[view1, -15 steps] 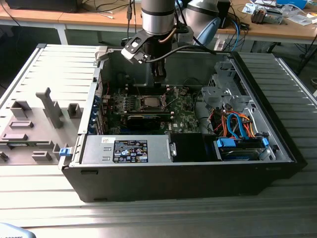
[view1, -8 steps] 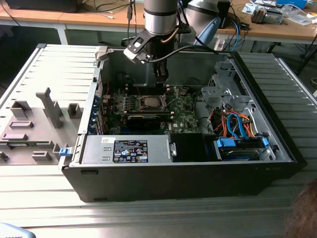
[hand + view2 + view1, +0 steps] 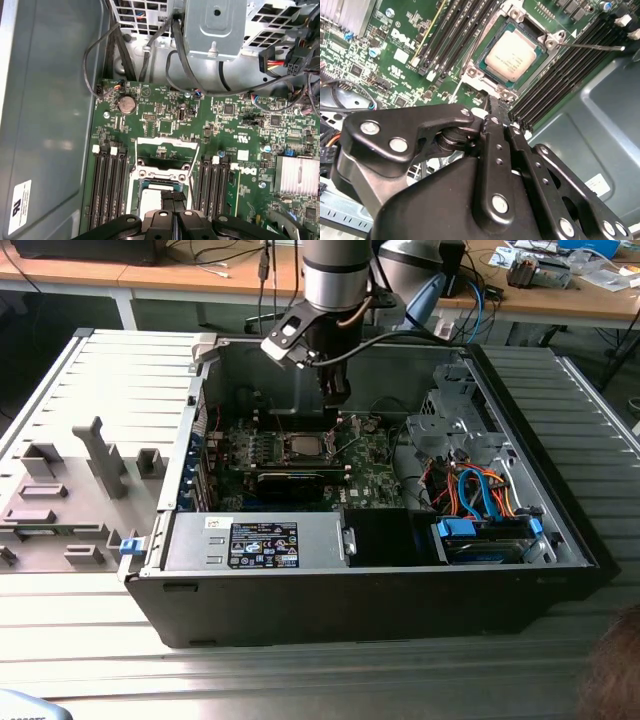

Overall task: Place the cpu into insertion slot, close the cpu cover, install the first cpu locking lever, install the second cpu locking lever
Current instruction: 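Close the cpu cover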

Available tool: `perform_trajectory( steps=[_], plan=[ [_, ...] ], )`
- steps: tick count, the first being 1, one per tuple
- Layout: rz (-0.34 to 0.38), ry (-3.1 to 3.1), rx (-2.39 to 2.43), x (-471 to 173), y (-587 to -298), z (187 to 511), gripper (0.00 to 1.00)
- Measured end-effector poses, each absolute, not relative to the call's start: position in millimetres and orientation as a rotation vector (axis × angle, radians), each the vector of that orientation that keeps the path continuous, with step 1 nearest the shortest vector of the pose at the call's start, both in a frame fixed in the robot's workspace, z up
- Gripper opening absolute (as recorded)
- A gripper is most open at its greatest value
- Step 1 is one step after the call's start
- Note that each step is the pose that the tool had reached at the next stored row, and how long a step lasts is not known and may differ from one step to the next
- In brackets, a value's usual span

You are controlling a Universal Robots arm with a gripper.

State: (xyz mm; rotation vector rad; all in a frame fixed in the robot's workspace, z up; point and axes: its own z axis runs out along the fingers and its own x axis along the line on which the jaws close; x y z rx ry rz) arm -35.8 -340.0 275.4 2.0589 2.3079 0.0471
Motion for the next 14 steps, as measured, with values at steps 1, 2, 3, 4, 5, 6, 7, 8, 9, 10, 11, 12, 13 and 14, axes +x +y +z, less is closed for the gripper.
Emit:
perform_trajectory(
  steps=[1,2,3,4,5,6,7,8,9,10,11,12,13,14],
  plan=[
    [0.047,2.308,2.059,-35.0,-340.0,275.3,0.11],
    [0.047,2.308,2.059,-34.2,-340.0,275.3,0.11],
    [0.047,2.308,2.059,-33.5,-340.0,275.3,0.11],
    [0.047,2.308,2.059,-32.4,-340.0,275.3,0.11],
    [0.047,2.308,2.059,-31.4,-340.0,275.3,0.11],
    [0.047,2.308,2.059,-29.8,-340.0,275.3,0.11],
    [0.047,2.308,2.059,-28.9,-340.0,275.3,0.11],
    [0.047,2.308,2.059,-27.7,-340.0,275.3,0.11],
    [0.047,2.308,2.059,-26.1,-340.0,275.3,0.11],
    [0.047,2.308,2.059,-25.0,-340.0,275.3,0.11],
    [0.047,2.308,2.059,-24.1,-340.0,275.3,0.11],
    [0.047,2.308,2.059,-23.2,-340.0,275.3,0.11],
    [0.047,2.308,2.059,-22.4,-340.0,275.3,0.11],
    [0.047,2.308,2.059,-21.6,-340.0,275.3,0.11]
  ],
)
